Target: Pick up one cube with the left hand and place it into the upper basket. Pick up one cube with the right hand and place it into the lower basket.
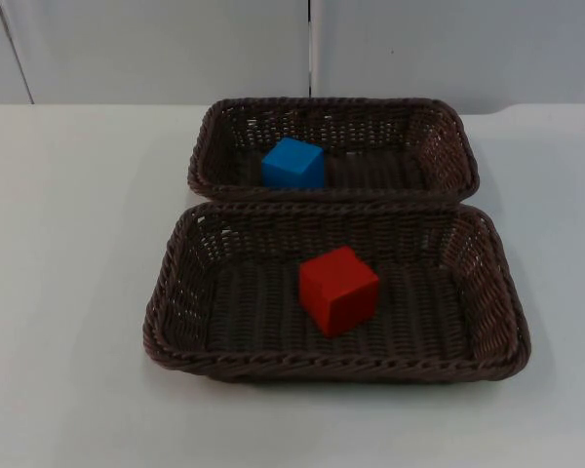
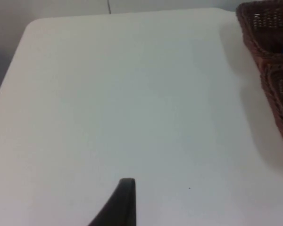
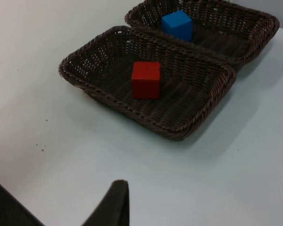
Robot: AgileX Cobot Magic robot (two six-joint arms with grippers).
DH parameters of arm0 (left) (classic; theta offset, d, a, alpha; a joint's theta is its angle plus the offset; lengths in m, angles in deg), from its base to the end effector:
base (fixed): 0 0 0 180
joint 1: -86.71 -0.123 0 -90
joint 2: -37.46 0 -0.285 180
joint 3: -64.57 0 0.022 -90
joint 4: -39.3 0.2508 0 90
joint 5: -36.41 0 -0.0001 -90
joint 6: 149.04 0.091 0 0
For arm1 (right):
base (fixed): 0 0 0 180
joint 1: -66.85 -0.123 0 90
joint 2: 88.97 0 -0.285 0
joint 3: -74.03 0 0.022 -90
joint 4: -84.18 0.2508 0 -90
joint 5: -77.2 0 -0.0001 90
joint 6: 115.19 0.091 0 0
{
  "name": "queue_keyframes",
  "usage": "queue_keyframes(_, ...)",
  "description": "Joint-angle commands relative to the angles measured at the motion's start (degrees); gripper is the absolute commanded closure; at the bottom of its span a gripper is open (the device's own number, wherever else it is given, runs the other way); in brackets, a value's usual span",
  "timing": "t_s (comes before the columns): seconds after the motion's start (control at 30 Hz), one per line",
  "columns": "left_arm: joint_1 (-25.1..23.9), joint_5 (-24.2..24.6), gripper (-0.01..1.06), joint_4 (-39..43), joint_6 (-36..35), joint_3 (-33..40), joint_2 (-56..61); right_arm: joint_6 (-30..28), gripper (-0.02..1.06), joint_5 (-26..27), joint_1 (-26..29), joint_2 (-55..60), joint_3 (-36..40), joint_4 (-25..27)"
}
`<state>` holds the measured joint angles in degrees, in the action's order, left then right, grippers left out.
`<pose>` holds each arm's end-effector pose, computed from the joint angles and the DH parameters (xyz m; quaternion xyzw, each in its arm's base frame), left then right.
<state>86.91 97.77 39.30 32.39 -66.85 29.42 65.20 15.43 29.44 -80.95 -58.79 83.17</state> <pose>-0.0046 0.0000 0.2764 0.0122 0.8570 0.0055 0.5152 -0.0053 -0.0058 0.2826 -0.2702 0.8085 0.1610 0.4974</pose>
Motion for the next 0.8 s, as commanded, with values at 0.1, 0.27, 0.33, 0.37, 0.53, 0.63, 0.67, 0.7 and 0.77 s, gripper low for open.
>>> queue_keyframes(0.1, -2.1, 0.2, 0.0, -0.6, 0.0, 0.3, 0.2, 0.0, -0.01, -0.1, 0.1, -0.2, 0.5, 0.0)
queue_keyframes(0.27, -2.2, 0.2, 0.0, -0.6, 0.0, 0.3, 0.2, 0.0, -0.01, -0.1, 0.2, -0.2, 0.5, 0.0)
queue_keyframes(0.33, -2.2, 0.2, 0.0, -0.6, 0.0, 0.3, 0.2, 0.0, -0.01, -0.1, 0.2, -0.2, 0.5, 0.0)
queue_keyframes(0.37, -2.2, 0.2, 0.0, -0.6, 0.0, 0.3, 0.2, 0.0, -0.01, -0.1, 0.2, -0.2, 0.5, 0.0)
queue_keyframes(0.53, -2.2, 0.2, 0.0, -0.6, 0.0, 0.3, 0.2, 0.0, -0.01, -0.1, 1.1, -0.2, 0.5, 0.0)
queue_keyframes(0.63, -2.2, 0.2, 0.0, -0.6, 0.0, 0.3, 0.2, 0.0, -0.01, 0.0, 3.7, -0.2, 0.5, 0.0)
queue_keyframes(0.67, -2.2, 0.2, 0.0, -0.6, 0.0, 0.3, 0.2, 0.0, -0.01, 0.0, 4.5, -0.2, 0.5, 0.0)
queue_keyframes(0.7, -2.2, 0.2, 0.0, -0.6, 0.0, 0.3, 0.2, 0.0, -0.01, 0.0, 5.6, -0.2, 0.5, 0.0)
queue_keyframes(0.77, -2.2, 0.2, 0.0, -0.6, 0.0, 0.3, 0.2, 0.0, -0.01, 0.0, 7.2, -0.2, 0.5, 0.0)
